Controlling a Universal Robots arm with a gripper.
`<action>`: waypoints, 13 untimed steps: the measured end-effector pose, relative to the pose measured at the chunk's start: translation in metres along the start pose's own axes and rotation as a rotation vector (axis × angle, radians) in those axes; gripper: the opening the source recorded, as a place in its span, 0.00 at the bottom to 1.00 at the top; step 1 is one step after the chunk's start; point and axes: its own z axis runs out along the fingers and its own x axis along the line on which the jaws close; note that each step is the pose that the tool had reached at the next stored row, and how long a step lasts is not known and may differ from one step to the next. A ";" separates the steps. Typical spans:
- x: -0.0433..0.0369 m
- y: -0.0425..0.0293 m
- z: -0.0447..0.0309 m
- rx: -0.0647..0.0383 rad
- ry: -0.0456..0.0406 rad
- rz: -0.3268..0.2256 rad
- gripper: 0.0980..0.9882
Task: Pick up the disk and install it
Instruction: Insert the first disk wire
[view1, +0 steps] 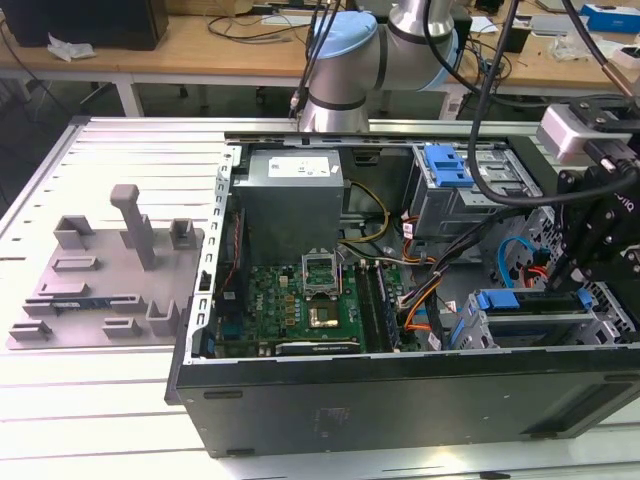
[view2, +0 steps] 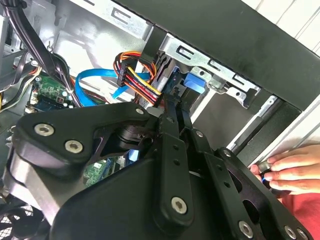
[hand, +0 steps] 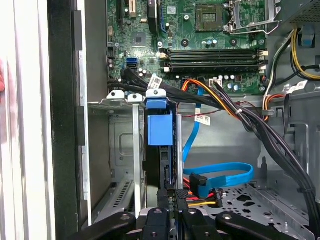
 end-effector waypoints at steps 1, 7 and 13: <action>-0.0001 -0.0006 0.0030 0.000 0.0001 0.000 0.08; -0.0002 -0.0009 0.0059 0.000 0.0001 0.000 0.08; -0.0003 -0.0010 0.0075 0.000 0.0001 0.000 0.08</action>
